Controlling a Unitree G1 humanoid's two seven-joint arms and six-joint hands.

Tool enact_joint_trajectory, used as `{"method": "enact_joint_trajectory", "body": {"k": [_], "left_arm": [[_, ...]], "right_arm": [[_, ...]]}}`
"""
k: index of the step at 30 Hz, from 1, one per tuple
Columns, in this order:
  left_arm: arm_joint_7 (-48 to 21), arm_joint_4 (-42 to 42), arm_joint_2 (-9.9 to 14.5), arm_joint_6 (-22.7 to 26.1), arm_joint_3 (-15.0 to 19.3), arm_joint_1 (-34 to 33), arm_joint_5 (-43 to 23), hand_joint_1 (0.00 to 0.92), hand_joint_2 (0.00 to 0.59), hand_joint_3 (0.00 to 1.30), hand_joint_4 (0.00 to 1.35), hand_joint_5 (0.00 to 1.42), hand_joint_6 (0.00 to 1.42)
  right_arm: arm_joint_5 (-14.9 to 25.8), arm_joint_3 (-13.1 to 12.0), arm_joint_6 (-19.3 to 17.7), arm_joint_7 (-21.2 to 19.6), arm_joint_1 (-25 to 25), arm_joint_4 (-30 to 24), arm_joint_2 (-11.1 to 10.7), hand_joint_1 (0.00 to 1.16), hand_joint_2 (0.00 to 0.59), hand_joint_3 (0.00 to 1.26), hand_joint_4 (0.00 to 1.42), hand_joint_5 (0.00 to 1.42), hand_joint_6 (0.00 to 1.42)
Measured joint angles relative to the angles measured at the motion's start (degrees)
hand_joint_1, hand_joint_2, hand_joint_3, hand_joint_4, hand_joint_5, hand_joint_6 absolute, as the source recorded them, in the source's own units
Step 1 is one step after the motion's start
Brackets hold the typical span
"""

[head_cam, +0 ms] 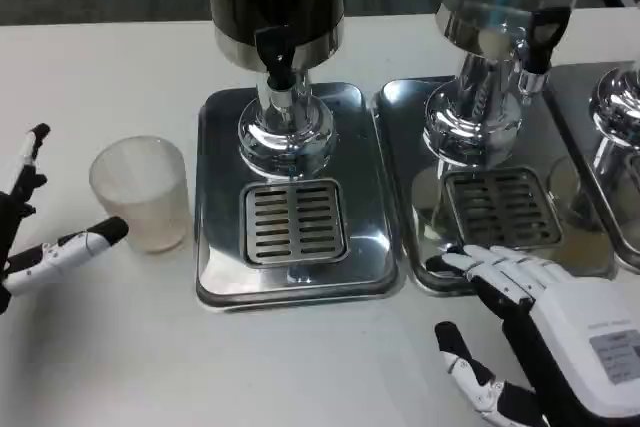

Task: Grasp the cup under the faucet to collect the drink, then remove the cup.

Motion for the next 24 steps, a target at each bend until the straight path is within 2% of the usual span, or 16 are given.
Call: {"method": "enact_joint_trajectory", "body": {"k": [4, 10, 16, 24], "left_arm": [[0.2, 3.3, 0.0, 0.6, -2.2, -3.1, 0.6, 0.138, 0.0, 0.0, 0.0, 0.21, 0.38], [0.2, 6.5, -0.1, 0.8, -3.5, -5.9, 0.5, 0.139, 0.0, 0.0, 0.0, 0.23, 0.4], [-0.2, 9.6, -0.7, 0.8, -5.3, -8.5, 0.3, 0.139, 0.0, 0.0, 0.02, 0.34, 0.61], [-1.6, 12.2, -1.6, 0.2, -7.3, -11.1, 0.2, 0.144, 0.001, 0.0, 0.03, 0.36, 0.63]], "right_arm": [[0.0, 0.2, 0.0, 0.0, -0.3, 0.0, 0.1, 0.42, 0.461, 0.32, 0.24, 0.24, 0.28], [0.1, 0.3, 0.1, 0.1, -0.3, 0.0, 0.2, 0.42, 0.461, 0.33, 0.25, 0.25, 0.3], [0.1, 0.5, 0.1, 0.3, -0.2, 0.0, 0.5, 0.42, 0.461, 0.33, 0.25, 0.25, 0.3], [0.1, 0.5, 0.6, 0.7, -0.2, -0.5, 1.0, 0.42, 0.461, 0.33, 0.25, 0.25, 0.3]]}}
